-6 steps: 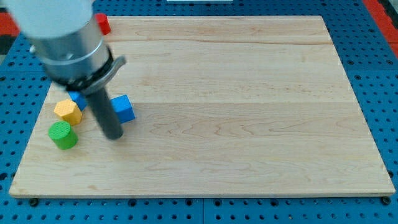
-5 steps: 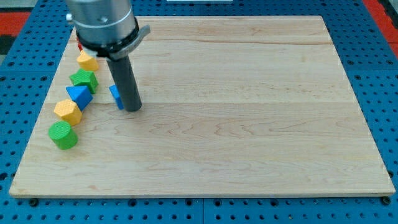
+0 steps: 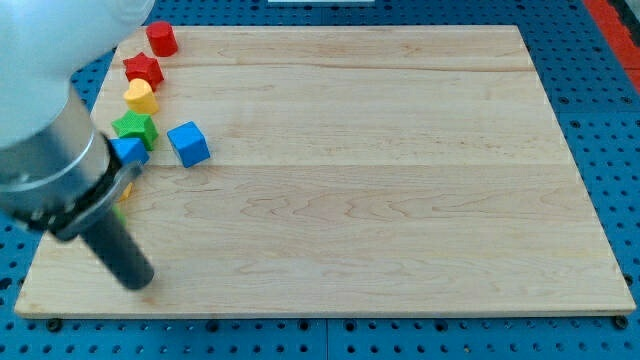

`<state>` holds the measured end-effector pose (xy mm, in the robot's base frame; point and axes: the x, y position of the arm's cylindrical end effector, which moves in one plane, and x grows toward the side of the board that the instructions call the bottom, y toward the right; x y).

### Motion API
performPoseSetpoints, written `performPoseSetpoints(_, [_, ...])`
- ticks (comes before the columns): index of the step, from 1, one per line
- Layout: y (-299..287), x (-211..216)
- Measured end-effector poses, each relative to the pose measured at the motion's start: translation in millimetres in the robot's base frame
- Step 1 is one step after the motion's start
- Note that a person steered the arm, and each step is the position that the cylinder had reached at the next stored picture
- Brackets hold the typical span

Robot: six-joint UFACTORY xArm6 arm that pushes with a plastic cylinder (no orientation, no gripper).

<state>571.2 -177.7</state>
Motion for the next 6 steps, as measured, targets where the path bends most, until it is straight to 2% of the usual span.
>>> performPoseSetpoints(1, [-23.9, -24.7])
performPoseSetpoints(2, [-39.1, 0.6])
performPoseSetpoints(3, [-52.3, -30.3])
performPoseSetpoints(4, [-47.9, -86.2])
performPoseSetpoints(5, [-31.7, -96.0])
performPoseSetpoints(6, [-12.8, -57.2])
